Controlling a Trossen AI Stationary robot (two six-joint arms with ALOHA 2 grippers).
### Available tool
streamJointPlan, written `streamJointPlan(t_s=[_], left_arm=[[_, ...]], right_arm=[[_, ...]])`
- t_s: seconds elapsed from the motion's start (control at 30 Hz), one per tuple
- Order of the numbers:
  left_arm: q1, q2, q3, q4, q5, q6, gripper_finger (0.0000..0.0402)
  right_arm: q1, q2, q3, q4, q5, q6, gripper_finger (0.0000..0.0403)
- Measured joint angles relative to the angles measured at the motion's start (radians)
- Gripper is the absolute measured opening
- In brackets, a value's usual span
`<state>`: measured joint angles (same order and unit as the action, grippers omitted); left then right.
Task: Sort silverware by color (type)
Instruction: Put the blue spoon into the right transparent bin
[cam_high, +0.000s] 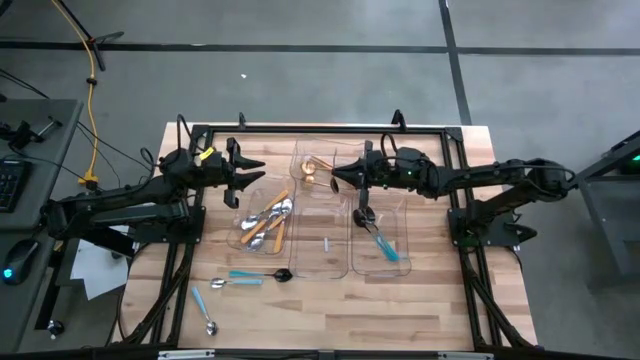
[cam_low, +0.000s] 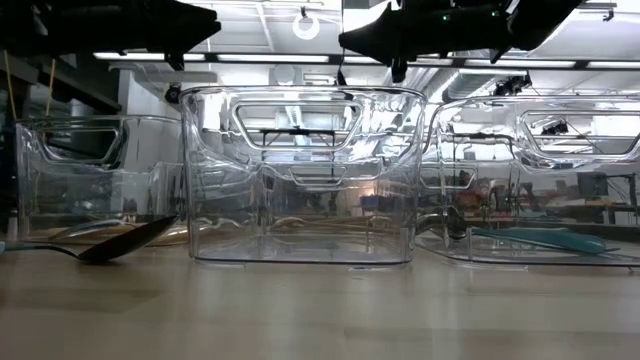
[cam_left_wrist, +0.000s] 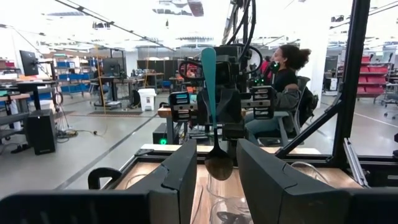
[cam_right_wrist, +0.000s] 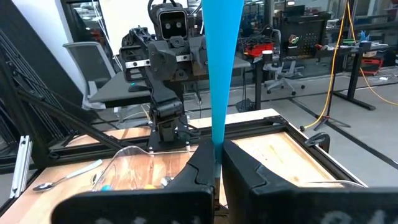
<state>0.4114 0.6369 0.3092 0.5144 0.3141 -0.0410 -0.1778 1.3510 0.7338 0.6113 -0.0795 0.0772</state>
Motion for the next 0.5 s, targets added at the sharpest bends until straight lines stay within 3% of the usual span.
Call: streamJointPlan(t_s=[0.5], left_arm=[[0.0, 0.0, 0.0, -0.001, 0.0, -0.008, 0.0104]], right_arm=[[0.003, -0.001, 0.0, -0.032, -0.011, 0.036, 0.0]])
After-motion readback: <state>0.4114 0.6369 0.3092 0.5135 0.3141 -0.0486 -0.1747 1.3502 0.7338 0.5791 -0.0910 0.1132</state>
